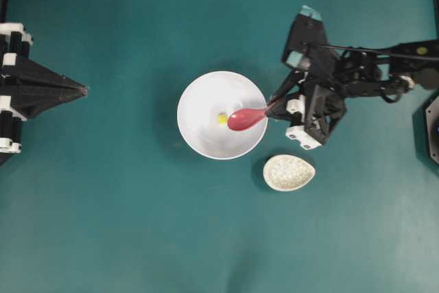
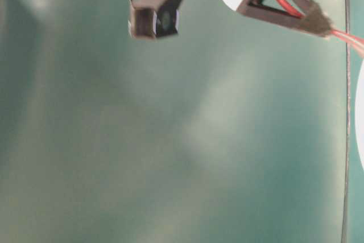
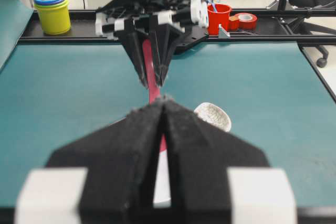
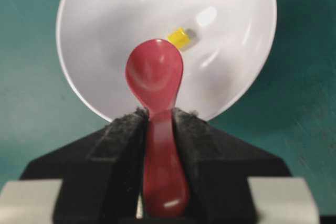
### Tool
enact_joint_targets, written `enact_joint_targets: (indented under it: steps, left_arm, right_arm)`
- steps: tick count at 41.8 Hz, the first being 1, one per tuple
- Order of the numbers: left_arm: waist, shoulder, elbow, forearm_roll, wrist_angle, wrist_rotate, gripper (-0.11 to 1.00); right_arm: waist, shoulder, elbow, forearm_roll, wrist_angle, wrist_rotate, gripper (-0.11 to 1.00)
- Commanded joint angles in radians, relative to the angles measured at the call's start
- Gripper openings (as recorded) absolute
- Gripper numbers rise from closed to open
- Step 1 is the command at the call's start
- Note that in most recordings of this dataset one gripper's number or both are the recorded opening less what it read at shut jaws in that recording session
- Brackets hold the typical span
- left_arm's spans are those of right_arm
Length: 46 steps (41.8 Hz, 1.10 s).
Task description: Scoop the yellow hexagonal prism block from the bowl with a spoon using the right arm.
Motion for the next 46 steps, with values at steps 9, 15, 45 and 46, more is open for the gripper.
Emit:
enact_joint_targets:
  steps: [9, 15, 45, 46]
  left_arm:
    - [0.002, 0.009, -0.017, 0.002, 0.000, 0.000, 0.01]
    - [0.000, 0.009, -0.017, 0.002, 0.005, 0.000, 0.01]
    - [0.000, 0.009, -0.017, 0.002, 0.008, 0.002, 0.01]
    - [0.002, 0.009, -0.018, 0.002, 0.008, 0.002, 0.01]
  right_arm:
    - [-0.003, 0.054, -0.097, -0.055, 0.092, 0.008, 0.24]
    - [-0.003, 0.067, -0.101, -0.067, 0.094, 0.009, 0.24]
    - [-0.003, 0.146, -0.121, -0.072, 0.038, 0.008, 0.24]
    - [-0.003, 0.149, -0.123, -0.072, 0.032, 0.008, 0.24]
